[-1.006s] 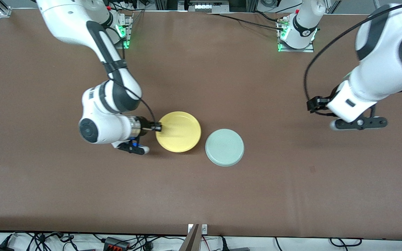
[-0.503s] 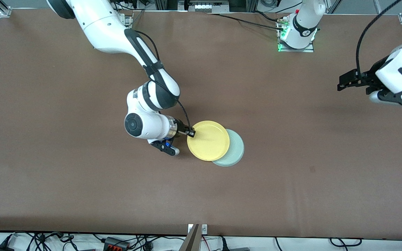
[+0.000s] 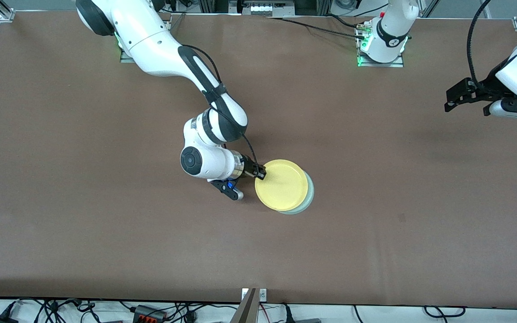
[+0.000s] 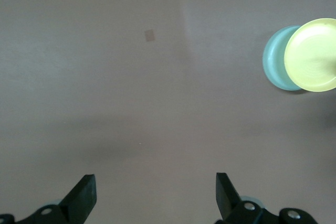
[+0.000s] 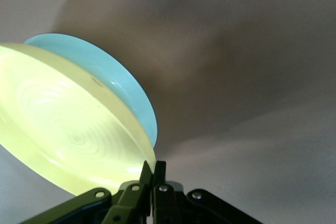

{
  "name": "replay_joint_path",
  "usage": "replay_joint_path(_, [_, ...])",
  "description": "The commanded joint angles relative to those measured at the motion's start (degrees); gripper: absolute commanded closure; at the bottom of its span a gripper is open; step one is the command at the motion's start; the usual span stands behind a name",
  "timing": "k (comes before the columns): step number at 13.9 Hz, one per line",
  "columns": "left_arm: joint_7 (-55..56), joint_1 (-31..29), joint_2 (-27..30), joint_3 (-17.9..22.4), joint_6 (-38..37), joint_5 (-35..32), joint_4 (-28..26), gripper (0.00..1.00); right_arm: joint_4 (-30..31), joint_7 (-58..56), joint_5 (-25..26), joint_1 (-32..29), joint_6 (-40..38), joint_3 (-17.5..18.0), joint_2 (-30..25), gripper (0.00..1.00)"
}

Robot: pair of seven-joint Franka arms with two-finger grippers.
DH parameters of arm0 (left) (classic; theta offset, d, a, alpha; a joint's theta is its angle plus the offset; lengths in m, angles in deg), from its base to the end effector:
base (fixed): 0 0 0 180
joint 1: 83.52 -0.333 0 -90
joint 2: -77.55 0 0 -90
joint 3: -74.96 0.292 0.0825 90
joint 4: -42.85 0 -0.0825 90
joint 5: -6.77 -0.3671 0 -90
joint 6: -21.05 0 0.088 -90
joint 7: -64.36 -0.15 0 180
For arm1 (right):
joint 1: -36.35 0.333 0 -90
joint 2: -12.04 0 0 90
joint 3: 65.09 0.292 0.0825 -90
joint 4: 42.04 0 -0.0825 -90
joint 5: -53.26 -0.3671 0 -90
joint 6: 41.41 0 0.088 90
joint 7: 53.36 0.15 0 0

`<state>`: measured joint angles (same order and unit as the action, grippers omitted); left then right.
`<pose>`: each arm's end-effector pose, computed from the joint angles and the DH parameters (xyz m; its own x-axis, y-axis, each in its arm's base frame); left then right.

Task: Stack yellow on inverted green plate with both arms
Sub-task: 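Lower the yellow plate onto the green plate and open the right gripper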

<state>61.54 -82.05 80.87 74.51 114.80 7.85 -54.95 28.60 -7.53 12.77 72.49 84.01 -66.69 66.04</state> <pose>0.5236 -0.0203 0.5318 0.9966 -0.0814 -0.0118 -0.0811 -0.9965 0.0189 0.5749 0.4574 0.1615 0.7795 -0.4509 -0.4348 -0.5962 -0.7470 -0.2943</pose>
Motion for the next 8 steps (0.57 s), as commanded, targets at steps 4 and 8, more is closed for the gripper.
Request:
replay_joint_path(4, [-0.43, 0.37, 0.37, -3.06, 0.64, -4.86, -0.2, 0.0, -2.25, 1.37, -1.87, 0.86, 2.54, 0.97, 1.64, 1.0])
replay_joint_path(8, [-0.35, 0.99, 0.28, -3.24, 0.2, -5.03, 0.24, 0.0, -2.25, 1.19, -2.66, 0.95, 3.25, 1.15, 1.72, 1.0])
